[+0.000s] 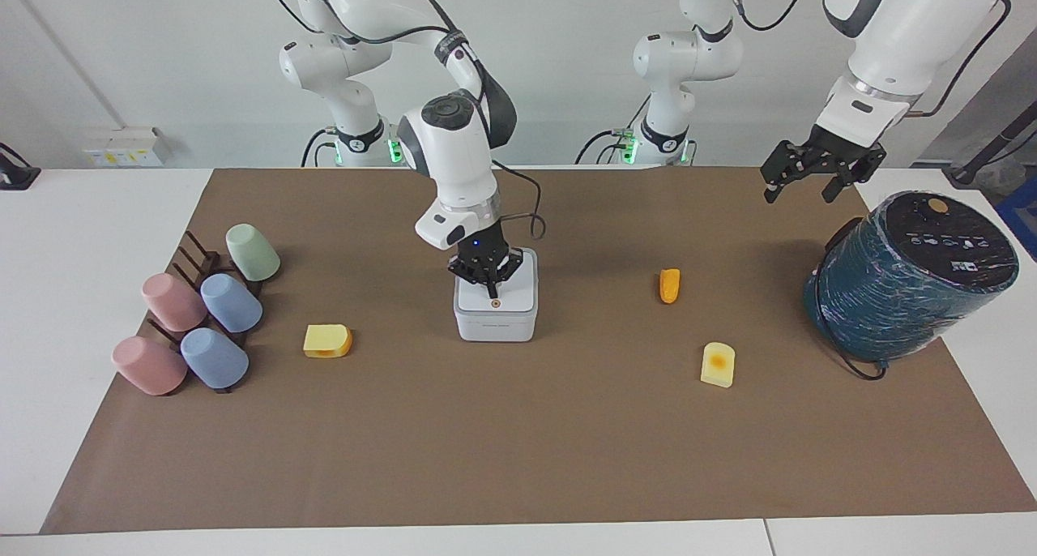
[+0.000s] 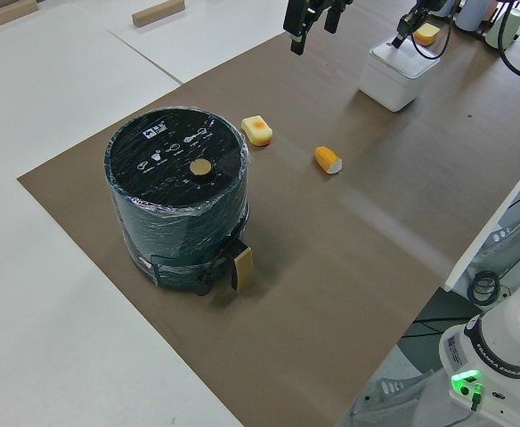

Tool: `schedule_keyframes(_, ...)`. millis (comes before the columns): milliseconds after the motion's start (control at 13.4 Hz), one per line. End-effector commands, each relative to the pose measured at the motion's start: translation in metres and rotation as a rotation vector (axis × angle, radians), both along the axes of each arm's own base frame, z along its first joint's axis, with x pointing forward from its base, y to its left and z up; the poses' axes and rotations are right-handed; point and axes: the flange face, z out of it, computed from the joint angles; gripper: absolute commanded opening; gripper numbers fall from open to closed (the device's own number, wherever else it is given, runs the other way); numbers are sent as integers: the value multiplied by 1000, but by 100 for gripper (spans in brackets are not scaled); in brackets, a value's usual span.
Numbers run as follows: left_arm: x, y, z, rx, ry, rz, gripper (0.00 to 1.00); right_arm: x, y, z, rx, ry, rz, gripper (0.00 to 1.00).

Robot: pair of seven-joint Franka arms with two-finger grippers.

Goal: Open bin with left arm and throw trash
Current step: 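Grasp the bin lid with the right gripper and lift it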

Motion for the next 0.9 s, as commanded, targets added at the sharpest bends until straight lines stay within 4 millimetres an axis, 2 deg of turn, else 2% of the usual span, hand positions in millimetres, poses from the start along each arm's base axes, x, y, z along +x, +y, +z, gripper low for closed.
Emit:
schedule_keyframes(0,-3,3,2,14,-6,-8,100,-2,-2,22,-5,8,10,0)
schedule_keyframes(225,-3,3,2,14,-6,-6,100,-6,-10,43,-3,7,2,1)
schedule_keyframes(299,-3,3,2,14,-6,-6,100,-9,-14,53,-3,9,-1,14)
schedule_keyframes(449,-3,3,2,14,-6,-6,100,-17,-26,83,1,8,-10,58)
schedule_keyframes(524,-3,3,2,14,-8,-8,100,-23,-35,102,3,8,-13,65)
schedule_keyframes(674,-3,3,2,14,-8,-6,100,-34,-57,133,2,16,-27,65)
schedule_keyframes(824,-3,3,2,14,-8,-8,100,-37,-80,149,-8,25,-26,67)
